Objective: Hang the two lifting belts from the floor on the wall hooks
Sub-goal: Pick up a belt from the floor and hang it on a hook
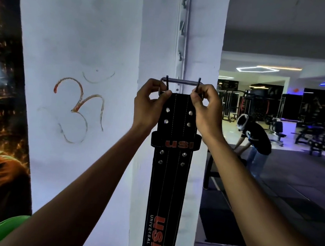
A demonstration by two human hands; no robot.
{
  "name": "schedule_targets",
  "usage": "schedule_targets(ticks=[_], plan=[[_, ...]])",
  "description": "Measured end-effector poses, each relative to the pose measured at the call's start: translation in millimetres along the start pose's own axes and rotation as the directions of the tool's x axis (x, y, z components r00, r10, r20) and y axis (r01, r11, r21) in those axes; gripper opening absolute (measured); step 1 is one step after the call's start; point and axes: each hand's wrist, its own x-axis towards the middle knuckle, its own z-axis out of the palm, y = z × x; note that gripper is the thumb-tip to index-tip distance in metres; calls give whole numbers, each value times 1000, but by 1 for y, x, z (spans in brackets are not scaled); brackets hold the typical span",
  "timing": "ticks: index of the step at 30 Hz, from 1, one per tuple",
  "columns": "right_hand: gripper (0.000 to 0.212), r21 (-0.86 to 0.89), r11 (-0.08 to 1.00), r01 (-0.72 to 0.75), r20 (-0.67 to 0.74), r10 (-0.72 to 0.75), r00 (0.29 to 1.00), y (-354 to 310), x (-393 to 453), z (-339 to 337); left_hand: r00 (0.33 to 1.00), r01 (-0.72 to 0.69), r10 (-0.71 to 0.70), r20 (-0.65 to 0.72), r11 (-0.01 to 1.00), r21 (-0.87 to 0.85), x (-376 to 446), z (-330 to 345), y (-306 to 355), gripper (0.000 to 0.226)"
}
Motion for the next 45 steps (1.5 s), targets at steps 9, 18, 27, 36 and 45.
schedule_targets(ticks=[9,18,27,36,45], plan=[[10,-20,998,56,-40,-57,998,34,57,31,994,104,-105,-30,994,-27,54,13,-29,44],[12,8,1000,4,-47,-4,999,60,71,40,990,131,-132,-46,991,-24,66,23,-47,41],[19,0,1000,-5,-58,5,998,80,58,42,965,258,-260,-38,965,-47,62,33,-69,31],[26,62,998,-3,-76,8,997,85,52,46,961,277,-278,-14,959,-53,58,26,-72,36],[43,177,983,-44,10,43,999,99,11,31,951,299,-290,103,950,-85,24,-1,-94,23]])
